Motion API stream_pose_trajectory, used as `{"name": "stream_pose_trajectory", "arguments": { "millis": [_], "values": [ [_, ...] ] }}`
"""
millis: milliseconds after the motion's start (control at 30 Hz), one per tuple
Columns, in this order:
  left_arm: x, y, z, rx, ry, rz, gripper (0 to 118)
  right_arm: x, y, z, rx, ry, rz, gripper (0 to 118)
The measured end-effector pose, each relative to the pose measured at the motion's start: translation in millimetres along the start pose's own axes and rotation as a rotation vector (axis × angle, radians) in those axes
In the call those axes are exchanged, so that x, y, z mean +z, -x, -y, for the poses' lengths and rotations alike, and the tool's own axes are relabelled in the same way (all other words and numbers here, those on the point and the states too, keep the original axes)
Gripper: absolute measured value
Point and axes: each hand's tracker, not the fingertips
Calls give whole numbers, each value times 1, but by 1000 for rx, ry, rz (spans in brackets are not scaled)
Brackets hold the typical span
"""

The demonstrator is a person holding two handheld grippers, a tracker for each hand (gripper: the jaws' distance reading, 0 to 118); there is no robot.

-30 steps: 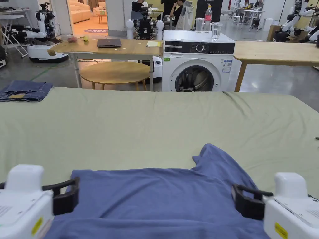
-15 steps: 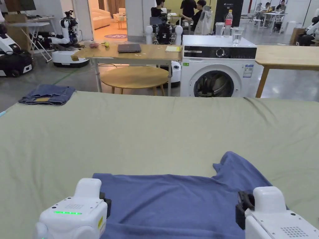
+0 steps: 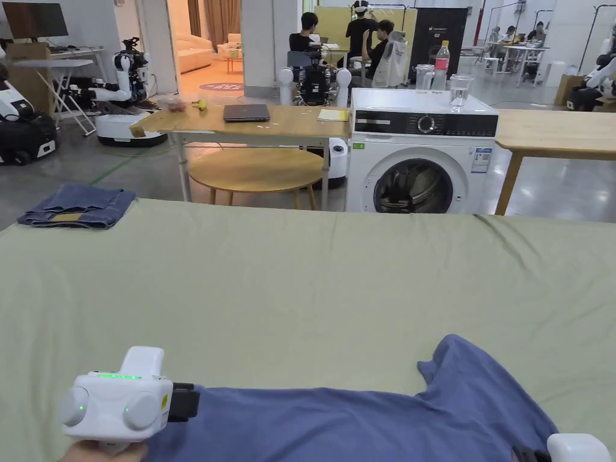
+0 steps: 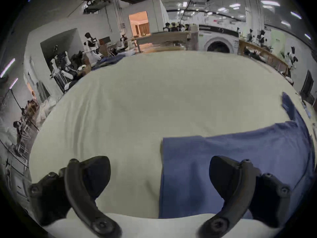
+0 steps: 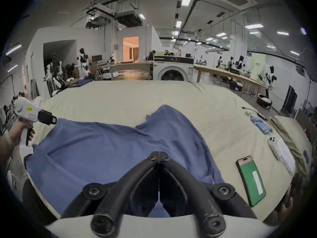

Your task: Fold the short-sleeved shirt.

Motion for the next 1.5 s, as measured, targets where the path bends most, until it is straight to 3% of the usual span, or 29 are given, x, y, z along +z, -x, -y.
{"name": "stream_pose_trajectory", "arguments": {
  "millis": [133, 200, 267, 300, 333, 367, 400, 433, 533, 567, 600, 667, 700, 733, 800, 900, 1167, 1300, 1433, 1500],
  "values": [
    [-34, -12, -11, -33, 35, -17, 113, -25, -27, -6, -10, 53, 44, 0],
    [-43, -19, -14, -64, 95, 25, 94, -41, -41, -13, -13, 92, 74, 0],
    [-39, -23, -16, -67, 108, 87, 64, -67, -58, -21, -51, 128, 82, 1],
    [-31, -26, -18, -105, 81, 75, 42, -80, -66, -27, -72, 143, 101, 15],
    [-25, -28, -20, -133, 71, 93, 13, -95, -73, -32, -77, 159, 97, 45],
    [-13, -32, -18, -142, 66, 100, 0, -114, -79, -38, -85, 204, 97, 98],
    [-6, -33, -17, -139, 52, 105, 0, -133, -84, -43, -93, 257, 92, 116],
    [-1, -34, -17, -139, 46, 100, 0, -148, -86, -46, -85, 294, 84, 118],
    [17, -35, -14, -129, 13, 102, 0, -187, -86, -53, -30, 309, 131, 117],
    [21, -35, -14, -125, 9, 103, 0, -193, -84, -53, -24, 335, 136, 104],
    [23, -35, -14, -122, 8, 104, 0, -201, -86, -52, -41, 391, 123, 75],
    [27, -32, -12, -120, 10, 103, 0, -206, -86, -49, -103, 454, 64, 59],
    [30, -32, -10, -119, 11, 104, 0, -193, -86, -53, -80, 391, 104, 27],
    [33, -32, -9, -121, 12, 107, 0, -187, -85, -57, -73, 384, 78, 0],
    [40, -29, -7, -122, 7, 110, 0, -173, -87, -62, -108, 350, -11, 0],
    [62, -22, -3, -102, -50, 112, 0, -141, -79, -70, -31, 285, 17, 0],
    [191, 20, 46, -72, -226, 206, 0, 27, -87, -63, 6, 41, -67, 0],
    [224, 43, 100, -73, -179, 258, 0, 87, -93, -15, -3, 50, -96, 0],
    [202, 56, 163, -76, -6, 308, 0, 100, -85, 52, 26, 175, -68, 0],
    [192, 57, 189, -33, 43, 287, 0, 92, -86, 81, -14, 237, -72, 0]
  ]
}}
